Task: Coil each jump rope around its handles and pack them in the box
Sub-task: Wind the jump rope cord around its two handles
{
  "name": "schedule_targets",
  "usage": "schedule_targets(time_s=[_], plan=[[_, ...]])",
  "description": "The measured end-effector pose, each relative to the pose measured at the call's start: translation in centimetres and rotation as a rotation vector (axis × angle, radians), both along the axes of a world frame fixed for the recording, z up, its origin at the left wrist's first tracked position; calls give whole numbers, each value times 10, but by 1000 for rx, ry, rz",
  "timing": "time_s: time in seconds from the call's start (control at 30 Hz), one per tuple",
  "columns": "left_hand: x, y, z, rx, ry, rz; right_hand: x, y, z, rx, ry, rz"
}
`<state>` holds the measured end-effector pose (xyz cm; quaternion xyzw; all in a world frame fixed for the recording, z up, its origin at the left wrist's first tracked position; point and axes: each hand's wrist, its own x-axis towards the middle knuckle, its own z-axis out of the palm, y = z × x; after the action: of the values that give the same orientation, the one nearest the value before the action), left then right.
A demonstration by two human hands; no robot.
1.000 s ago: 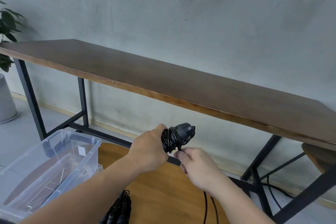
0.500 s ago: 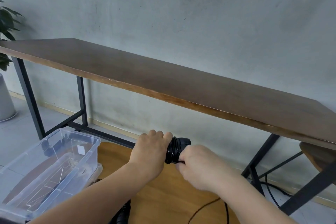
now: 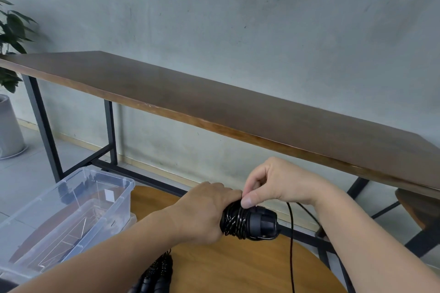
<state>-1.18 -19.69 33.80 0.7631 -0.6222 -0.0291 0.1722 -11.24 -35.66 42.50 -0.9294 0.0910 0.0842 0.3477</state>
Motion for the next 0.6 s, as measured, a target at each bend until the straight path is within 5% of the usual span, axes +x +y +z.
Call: schedule_targets(time_s=[0.27, 0.6], plan=[[-6, 4, 9, -4, 526, 40, -2, -13, -47, 648, -177, -283], [-12, 3, -6, -128, 778, 35, -15, -2, -90, 793, -301, -476]])
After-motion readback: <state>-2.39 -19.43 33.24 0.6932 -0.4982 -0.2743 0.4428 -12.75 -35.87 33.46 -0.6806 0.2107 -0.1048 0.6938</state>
